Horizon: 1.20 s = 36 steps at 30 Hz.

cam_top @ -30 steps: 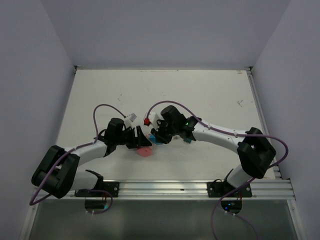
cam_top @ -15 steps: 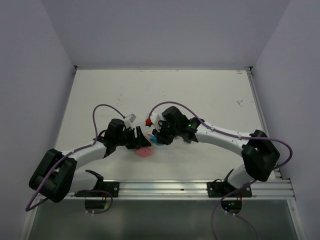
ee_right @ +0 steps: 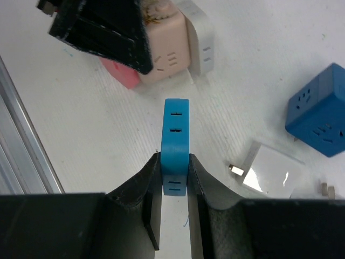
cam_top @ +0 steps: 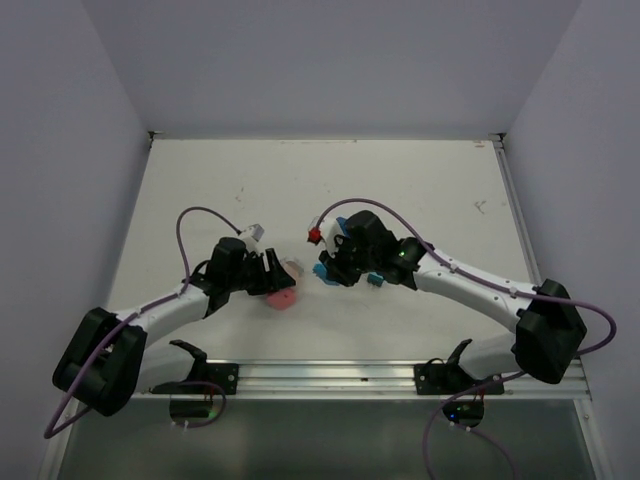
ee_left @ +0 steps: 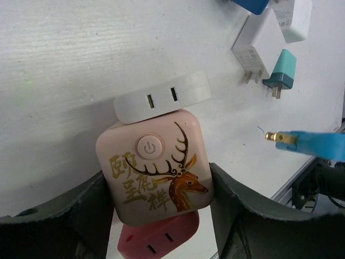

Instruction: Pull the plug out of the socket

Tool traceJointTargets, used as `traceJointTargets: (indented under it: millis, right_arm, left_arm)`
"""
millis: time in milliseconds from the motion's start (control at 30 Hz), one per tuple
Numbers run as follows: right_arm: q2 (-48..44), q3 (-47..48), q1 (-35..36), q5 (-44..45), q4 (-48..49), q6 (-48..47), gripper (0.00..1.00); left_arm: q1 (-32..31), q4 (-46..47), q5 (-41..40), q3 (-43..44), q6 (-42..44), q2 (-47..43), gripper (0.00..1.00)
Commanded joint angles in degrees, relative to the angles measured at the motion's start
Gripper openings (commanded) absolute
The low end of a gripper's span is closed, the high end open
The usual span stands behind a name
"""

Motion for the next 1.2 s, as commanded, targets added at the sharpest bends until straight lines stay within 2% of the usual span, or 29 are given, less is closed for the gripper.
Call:
traceJointTargets:
  millis: [0, 167, 367, 567, 667, 767, 800, 867, 900, 1067, 1167]
  right_arm:
    - [-3.3, -2.0, -3.0, 5.6, 2.9, 7.8, 0.0]
    - [-2.8, -6.2, -7.1, 1.5, 8.9, 18.0, 0.0]
    - [3.1, -9.5, -7.5, -3.7, 18.5, 29.7, 0.0]
    - [10.0, -9.2, -8.0, -4.7, 25.1, 35.1, 0.0]
    - [12.7, -7.6, -8.1, -5.0, 26.1, 36.9, 0.04]
    - [15.7, -5.9, -8.0, -4.2, 26.4, 37.9, 0.14]
    - [16.9, -5.4, -8.1, -3.6, 26.3, 37.9, 0.23]
    - [17.2, -4.8, -8.1, -1.9, 25.5, 37.7, 0.33]
    - [16.6, -4.8, -8.1, -1.7, 25.2, 36.9, 0.41]
    - [9.7, -6.8, -8.1, -0.9, 22.7, 31.1, 0.64]
    - [2.7, -7.8, -8.1, -0.1, 20.1, 27.1, 0.71]
  left_arm:
    - [0.5, -3.7, -3.7, 1.2, 0.8, -2.9, 0.0]
    - [0.5, -3.1, -3.0, 3.0, 3.1, -8.0, 0.0]
    - [0.6, -3.1, 0.3, 4.9, 9.2, -12.1, 0.0]
    - [0.6, -6.2, 1.5, 8.0, 16.0, -15.1, 0.0]
    - [0.6, -10.3, 2.1, 10.4, 19.1, -16.2, 0.0]
    - [0.7, -11.8, 3.5, 12.7, 21.4, -17.0, 0.0]
    - [0.7, -12.5, 4.3, 13.3, 22.1, -17.0, 0.0]
    - [0.7, -13.7, 5.1, 15.3, 24.6, -16.6, 0.0]
    - [0.7, -15.6, 6.0, 16.2, 25.7, -16.3, 0.0]
    - [0.7, -20.2, 8.0, 19.5, 31.7, -15.2, 0.0]
    - [0.7, -19.3, 11.6, 17.6, 33.4, -16.3, 0.0]
